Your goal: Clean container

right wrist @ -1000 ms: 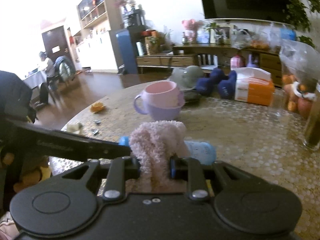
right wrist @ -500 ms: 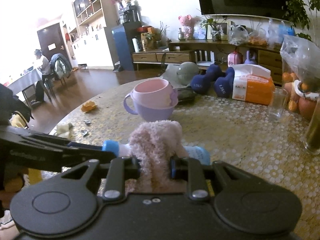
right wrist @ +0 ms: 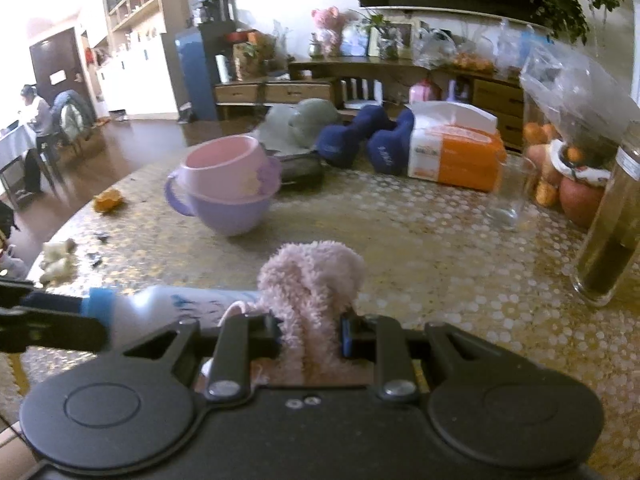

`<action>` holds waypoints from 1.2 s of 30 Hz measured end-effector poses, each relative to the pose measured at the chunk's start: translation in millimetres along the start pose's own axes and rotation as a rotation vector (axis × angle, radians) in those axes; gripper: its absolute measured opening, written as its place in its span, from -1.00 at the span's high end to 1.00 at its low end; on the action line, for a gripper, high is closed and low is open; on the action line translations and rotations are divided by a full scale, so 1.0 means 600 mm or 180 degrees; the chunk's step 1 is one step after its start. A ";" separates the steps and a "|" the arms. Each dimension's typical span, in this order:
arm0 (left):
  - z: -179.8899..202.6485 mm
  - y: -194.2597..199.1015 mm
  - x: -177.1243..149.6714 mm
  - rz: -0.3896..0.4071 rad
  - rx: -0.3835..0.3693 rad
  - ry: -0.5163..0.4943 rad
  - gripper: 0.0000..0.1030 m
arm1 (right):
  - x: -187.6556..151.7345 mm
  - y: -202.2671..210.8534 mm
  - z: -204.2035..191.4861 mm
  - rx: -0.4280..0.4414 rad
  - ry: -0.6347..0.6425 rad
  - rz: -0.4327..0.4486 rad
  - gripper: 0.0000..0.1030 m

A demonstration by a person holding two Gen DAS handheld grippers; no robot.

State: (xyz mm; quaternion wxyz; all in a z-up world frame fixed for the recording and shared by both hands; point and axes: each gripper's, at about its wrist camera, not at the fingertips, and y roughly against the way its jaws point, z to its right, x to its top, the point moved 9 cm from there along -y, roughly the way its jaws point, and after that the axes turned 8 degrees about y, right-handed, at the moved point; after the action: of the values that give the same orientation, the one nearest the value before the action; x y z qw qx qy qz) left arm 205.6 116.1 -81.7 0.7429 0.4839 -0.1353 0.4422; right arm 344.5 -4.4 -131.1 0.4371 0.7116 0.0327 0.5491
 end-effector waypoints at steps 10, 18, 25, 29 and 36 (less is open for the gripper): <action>-0.001 0.000 -0.002 -0.0009 -0.0008 0.0024 0.26 | -0.014 -0.023 0.038 -0.0437 0.0048 -0.0211 0.57; -0.001 0.000 -0.007 -0.0004 -0.0004 0.0031 0.26 | 0.027 0.074 -0.013 0.0073 0.0065 0.0254 0.57; -0.003 0.001 -0.009 -0.0002 -0.0006 0.0025 0.26 | 0.043 0.095 -0.096 0.0640 0.0237 0.0337 0.57; -0.005 0.001 -0.011 0.0009 0.0059 0.0001 0.26 | 0.033 0.064 -0.117 0.0580 0.0396 0.0219 0.56; -0.034 0.001 -0.010 0.0016 0.0136 0.0091 0.38 | 0.031 0.024 -0.089 0.0336 0.0383 0.0077 0.56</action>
State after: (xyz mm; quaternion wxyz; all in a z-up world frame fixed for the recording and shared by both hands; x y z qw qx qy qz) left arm 197.3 130.3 -95.2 0.7332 0.4929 -0.1164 0.4538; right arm 302.6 27.7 -106.6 0.3896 0.6997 0.0793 0.5936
